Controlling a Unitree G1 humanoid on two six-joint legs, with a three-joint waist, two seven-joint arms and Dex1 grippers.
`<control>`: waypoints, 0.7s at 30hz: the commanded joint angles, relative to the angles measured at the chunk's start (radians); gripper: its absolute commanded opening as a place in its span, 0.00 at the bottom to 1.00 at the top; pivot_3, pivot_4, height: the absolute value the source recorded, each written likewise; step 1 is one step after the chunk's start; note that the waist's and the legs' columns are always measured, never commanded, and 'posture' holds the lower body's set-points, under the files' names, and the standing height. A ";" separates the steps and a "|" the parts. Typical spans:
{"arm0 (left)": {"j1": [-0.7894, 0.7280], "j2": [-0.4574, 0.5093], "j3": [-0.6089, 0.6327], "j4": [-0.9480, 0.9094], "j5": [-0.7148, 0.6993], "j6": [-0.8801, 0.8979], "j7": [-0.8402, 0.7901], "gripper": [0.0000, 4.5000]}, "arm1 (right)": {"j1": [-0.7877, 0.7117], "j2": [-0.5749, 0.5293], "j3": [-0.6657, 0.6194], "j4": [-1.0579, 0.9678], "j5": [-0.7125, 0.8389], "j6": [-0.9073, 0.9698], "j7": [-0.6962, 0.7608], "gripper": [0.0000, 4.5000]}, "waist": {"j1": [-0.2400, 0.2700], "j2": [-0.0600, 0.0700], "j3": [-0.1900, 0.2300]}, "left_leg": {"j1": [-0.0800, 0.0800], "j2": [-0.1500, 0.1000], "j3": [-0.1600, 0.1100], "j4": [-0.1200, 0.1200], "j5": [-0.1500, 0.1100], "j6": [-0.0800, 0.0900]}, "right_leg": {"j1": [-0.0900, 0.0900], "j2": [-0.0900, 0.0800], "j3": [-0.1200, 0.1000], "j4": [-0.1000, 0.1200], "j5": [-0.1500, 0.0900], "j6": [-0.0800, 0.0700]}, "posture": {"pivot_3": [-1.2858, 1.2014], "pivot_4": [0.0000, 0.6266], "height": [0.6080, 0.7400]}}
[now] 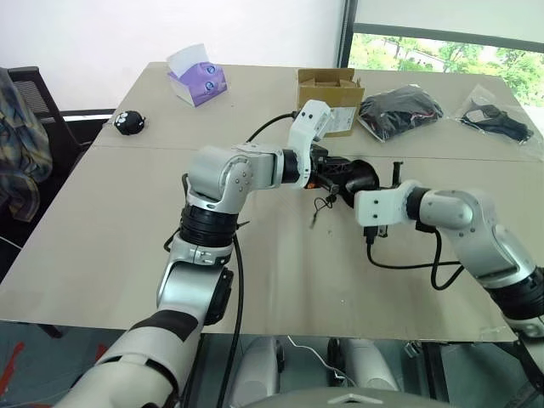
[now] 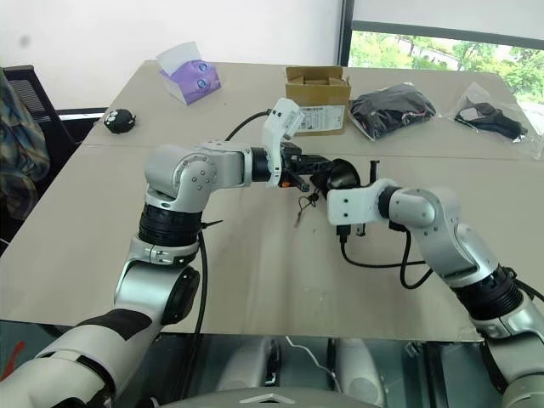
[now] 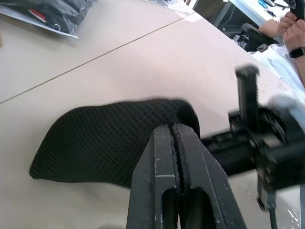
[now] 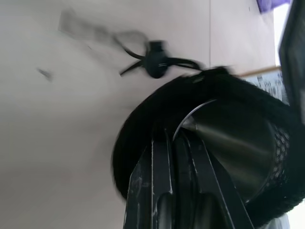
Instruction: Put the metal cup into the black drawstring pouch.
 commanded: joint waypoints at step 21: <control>-0.148 -0.122 0.242 0.207 -0.036 0.006 0.173 0.00 | 0.264 0.122 -0.478 -0.402 0.677 0.658 0.001 0.87 | 0.012 0.000 0.001 | -0.002 -0.001 -0.006 0.000 -0.001 0.001 | 0.000 -0.001 -0.005 -0.001 0.000 0.000 | 0.52 0.24 0.81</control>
